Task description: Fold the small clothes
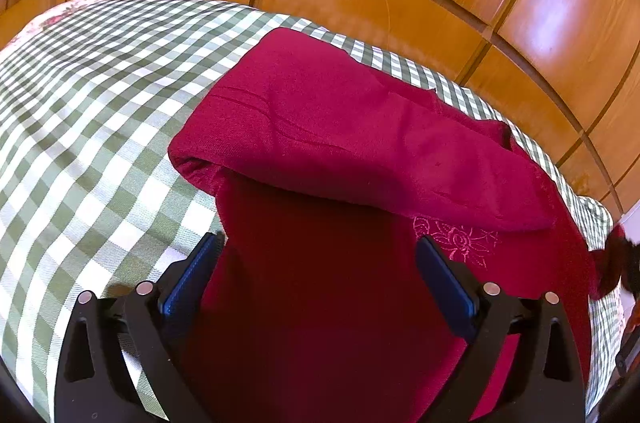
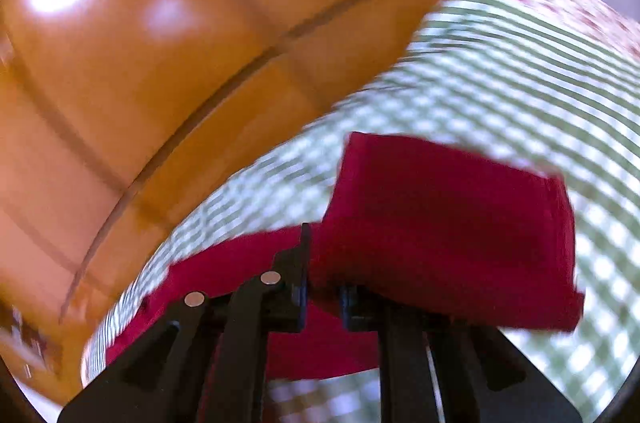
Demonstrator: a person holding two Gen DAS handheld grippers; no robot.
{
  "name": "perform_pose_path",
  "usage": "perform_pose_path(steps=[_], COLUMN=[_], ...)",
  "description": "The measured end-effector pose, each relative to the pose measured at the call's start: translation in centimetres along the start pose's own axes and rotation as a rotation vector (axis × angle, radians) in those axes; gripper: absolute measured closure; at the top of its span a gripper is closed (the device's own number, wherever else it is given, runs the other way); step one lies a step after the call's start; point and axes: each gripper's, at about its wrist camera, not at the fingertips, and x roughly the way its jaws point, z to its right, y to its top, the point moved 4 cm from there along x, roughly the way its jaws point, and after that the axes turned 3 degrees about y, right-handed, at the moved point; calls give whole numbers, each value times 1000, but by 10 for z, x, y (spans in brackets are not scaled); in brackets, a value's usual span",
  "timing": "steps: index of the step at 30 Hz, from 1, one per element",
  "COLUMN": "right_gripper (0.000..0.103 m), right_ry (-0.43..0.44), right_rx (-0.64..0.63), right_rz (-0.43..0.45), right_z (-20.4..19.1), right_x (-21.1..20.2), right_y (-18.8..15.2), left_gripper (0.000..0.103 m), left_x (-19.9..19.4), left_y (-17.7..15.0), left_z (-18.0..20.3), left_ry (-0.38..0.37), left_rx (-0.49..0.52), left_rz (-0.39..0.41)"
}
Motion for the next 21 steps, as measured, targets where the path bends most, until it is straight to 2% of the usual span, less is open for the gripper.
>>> perform_pose_path(steps=[4,6,8,9,10,11,12,15,16,19,21], right_gripper=[92,92,87,76,47,31,14,10,6,2,2], right_ry=[65,89,94,91,90,92,89,51,53,42,-6], right_rx=[-158,-256,-381,-432,-485,-556,-604,-782,-793,-744,-668], right_rz=[-64,-119,-194,-231,-272,-321,-334,-306,-285,-184,-98], right_z=[-66,-98,-125,-132,-139,-145,-147,-155,-154,-142,-124], right_x=[25,42,61,70,77,85,86,77,70,52,39], right_y=[-30,-57,-91,-106,-121,-142,-152,-176,-177,-165,-154], left_gripper=[6,6,6,6,6,6,6,6,6,6,6], left_x=[1,1,1,1,1,1,1,1,1,1,0], left_y=[0,0,0,-1,0,-1,-1,-1,-1,-1,0], left_z=[-1,0,0,0,0,0,0,0,0,0,-1], left_ry=[-8,-8,-6,-7,-7,-7,-7,-7,-6,-7,-15], left_rx=[-3,-2,-1,-2,-2,-2,-2,-2,-2,-2,-6], left_rz=[1,0,1,1,2,2,2,2,2,3,8])
